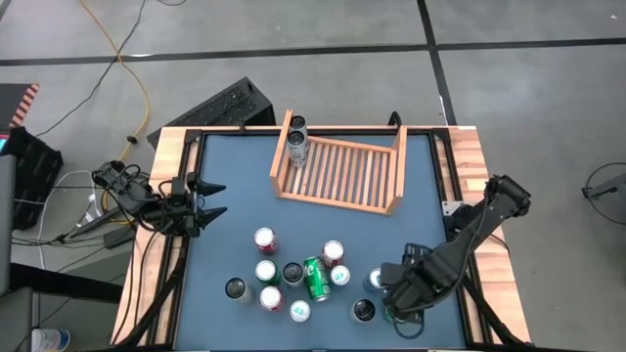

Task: Place canned beverage on shelf
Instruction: Put the white blue soda can on the shelf aligned with the other white blue soda can

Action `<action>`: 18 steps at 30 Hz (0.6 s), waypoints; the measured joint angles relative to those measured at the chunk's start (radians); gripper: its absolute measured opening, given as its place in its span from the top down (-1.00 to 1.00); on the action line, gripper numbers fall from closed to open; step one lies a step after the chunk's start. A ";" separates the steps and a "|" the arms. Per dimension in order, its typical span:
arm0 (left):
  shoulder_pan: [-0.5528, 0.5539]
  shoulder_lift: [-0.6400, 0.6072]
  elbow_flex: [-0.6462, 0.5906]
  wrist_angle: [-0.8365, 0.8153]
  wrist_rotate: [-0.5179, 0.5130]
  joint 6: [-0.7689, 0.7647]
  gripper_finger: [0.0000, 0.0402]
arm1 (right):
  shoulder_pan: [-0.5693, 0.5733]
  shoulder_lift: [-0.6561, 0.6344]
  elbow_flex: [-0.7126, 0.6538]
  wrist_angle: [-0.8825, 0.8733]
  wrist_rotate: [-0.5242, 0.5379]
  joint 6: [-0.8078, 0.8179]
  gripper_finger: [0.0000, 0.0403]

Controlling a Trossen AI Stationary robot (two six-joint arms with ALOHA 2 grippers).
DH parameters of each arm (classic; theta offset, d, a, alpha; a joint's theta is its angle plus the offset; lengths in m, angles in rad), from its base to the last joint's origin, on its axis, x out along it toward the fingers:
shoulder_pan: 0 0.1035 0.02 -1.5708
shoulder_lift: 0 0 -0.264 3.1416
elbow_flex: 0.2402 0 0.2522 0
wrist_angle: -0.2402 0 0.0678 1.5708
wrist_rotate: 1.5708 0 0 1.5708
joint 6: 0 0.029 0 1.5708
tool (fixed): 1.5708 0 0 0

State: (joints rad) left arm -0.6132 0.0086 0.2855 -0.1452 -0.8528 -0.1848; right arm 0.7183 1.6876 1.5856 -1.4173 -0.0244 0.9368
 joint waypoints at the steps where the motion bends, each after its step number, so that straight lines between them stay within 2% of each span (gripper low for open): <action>1: 0.000 0.000 0.000 0.000 0.000 0.000 -0.70 | 0.002 -0.003 0.000 -0.008 0.001 0.003 -0.66; 4: 0.000 0.000 0.000 0.001 0.000 0.000 -0.70 | 0.020 -0.026 0.000 -0.024 0.021 0.028 -0.66; 10: 0.000 0.000 0.000 0.000 0.000 0.005 -0.70 | 0.055 -0.057 0.000 -0.023 0.131 0.072 -0.66; 18: 0.000 0.000 0.000 -0.001 0.000 0.005 -0.70 | 0.054 -0.047 0.000 -0.026 0.150 0.052 -0.66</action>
State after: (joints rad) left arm -0.6132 0.0086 0.2855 -0.1459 -0.8528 -0.1801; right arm 0.7719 1.6409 1.5856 -1.4434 0.1260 0.9890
